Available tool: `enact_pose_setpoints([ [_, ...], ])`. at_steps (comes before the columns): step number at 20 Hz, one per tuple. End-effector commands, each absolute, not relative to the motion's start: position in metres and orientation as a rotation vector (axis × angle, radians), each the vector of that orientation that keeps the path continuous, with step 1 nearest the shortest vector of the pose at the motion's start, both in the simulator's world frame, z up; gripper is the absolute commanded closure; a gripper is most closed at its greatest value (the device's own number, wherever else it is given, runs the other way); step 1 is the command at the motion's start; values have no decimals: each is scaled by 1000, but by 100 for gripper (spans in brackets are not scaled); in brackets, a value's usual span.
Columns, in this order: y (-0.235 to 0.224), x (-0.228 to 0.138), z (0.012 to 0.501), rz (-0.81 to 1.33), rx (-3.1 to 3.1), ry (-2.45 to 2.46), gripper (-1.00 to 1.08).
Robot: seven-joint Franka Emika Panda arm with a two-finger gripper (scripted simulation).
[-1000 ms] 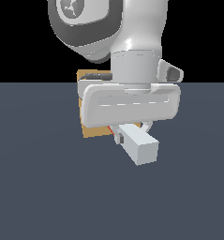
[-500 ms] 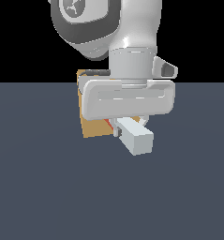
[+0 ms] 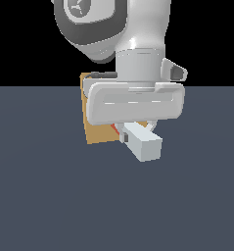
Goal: Insert the peg into the horizontal hole in a box.
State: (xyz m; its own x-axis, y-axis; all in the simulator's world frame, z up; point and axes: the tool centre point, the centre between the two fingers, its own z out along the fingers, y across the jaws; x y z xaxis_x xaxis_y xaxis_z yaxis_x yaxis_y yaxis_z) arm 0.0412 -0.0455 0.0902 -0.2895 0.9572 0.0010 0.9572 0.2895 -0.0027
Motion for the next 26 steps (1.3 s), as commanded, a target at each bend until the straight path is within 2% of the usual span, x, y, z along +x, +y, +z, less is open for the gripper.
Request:
enact_pose_setpoints([
  [1, -44, 41, 91, 1, -1872, -2522, 108],
  [7, -20, 34, 92, 0, -1872, -2523, 108],
  [18, 63, 8, 93, -2, -1874, -2524, 108],
  [26, 75, 7, 93, -2, -1874, -2524, 108],
])
